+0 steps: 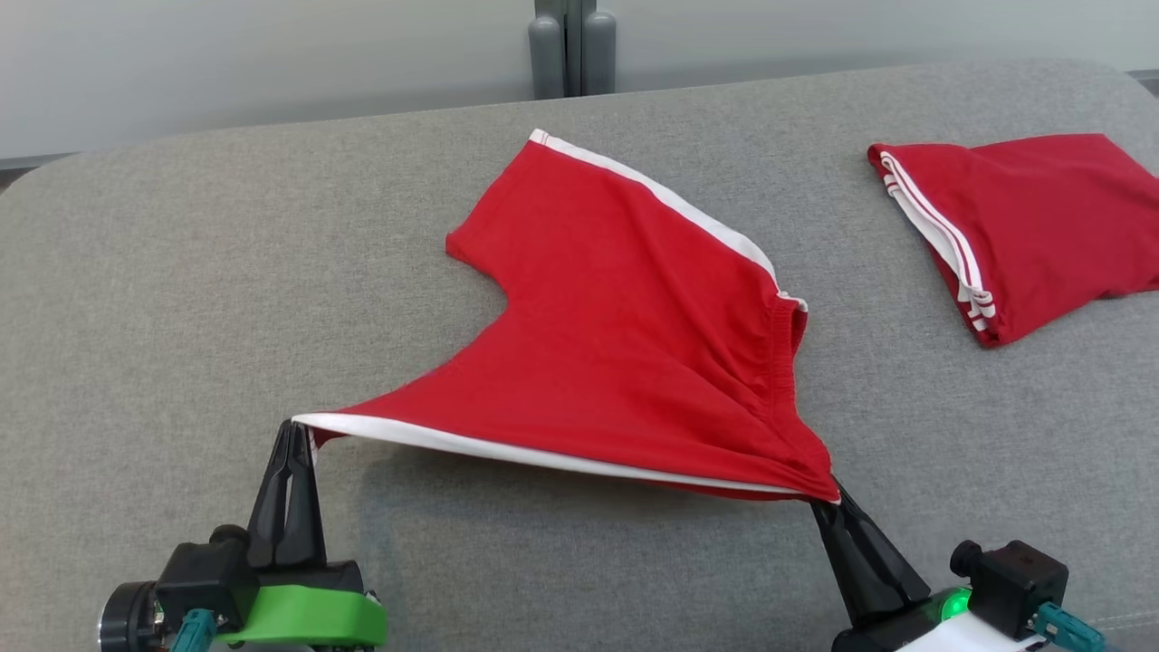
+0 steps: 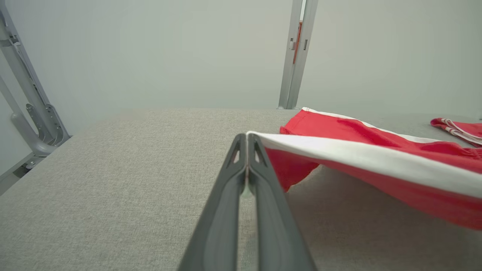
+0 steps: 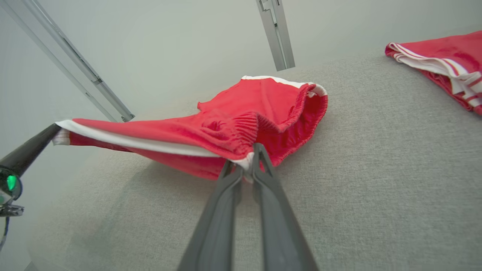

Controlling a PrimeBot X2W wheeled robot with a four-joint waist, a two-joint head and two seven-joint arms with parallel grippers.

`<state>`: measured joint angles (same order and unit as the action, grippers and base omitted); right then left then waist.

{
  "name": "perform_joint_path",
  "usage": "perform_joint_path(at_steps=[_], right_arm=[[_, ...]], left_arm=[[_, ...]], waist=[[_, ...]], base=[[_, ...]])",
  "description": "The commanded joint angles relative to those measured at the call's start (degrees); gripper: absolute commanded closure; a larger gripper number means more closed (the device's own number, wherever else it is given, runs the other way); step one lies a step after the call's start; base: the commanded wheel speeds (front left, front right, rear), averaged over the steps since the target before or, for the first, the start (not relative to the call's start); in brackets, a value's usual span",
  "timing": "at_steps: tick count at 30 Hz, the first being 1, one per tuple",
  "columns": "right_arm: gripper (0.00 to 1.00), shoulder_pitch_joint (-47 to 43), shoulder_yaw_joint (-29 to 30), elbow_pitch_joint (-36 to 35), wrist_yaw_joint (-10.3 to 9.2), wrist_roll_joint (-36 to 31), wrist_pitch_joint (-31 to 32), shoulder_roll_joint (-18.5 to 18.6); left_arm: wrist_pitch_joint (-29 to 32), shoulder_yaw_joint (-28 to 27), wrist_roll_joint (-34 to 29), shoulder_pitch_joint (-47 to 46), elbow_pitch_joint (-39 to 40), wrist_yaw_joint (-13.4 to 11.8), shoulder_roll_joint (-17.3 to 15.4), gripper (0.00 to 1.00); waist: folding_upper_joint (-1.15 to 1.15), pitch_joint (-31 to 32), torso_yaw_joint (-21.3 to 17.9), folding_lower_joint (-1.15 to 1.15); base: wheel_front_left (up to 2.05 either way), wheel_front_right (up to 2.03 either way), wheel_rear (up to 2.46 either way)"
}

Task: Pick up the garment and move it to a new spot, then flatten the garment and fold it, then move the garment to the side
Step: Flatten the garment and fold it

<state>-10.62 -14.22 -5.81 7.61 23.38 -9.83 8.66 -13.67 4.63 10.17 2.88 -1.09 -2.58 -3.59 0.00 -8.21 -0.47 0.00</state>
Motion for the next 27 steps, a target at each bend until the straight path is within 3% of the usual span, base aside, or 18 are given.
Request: perform_joint_path(at_steps=[1,6,13,21,27], right_arm=[[1.0,-0.85,0.8,-1.09,-0.23,-0.52,0.58,0.04],[1.0,0.81,0.8,-2.82,-0.19,-1.06,3.47,-0.2],[1.0,9.9,0.88,-0.71,-0.18,0.24,5.4,0.78],[1.0,23.6,2.11,7.38,-0.18,5.09,6.02,0.75],[1.0,31.64,2.22,13.23,-0.17,9.2,4.93,0.79]], left_arm=[[0.36,-0.36,-0.19,0.61,0.95,-0.54,-0.9,1.0],[2.79,0.59,-0.43,-2.24,2.0,0.7,-2.08,1.0],[4.95,3.45,-1.85,-17.32,-3.82,4.88,-4.39,1.0],[5.89,8.4,-4.43,-38.84,-18.54,8.53,-6.07,1.0],[6.89,11.66,-4.32,-52.81,-32.76,9.53,-5.57,1.0]], waist=[[0.0,-0.06,-0.34,0.0],[0.0,-1.18,-1.24,0.0],[0.0,-7.82,-0.75,0.0],[0.0,-16.04,-3.27,0.0],[0.0,-20.77,-6.46,0.0]], base=[[0.0,0.0,0.0],[0.0,0.0,0.0],[0.0,0.0,0.0],[0.0,0.0,0.0],[0.0,0.0,0.0]])
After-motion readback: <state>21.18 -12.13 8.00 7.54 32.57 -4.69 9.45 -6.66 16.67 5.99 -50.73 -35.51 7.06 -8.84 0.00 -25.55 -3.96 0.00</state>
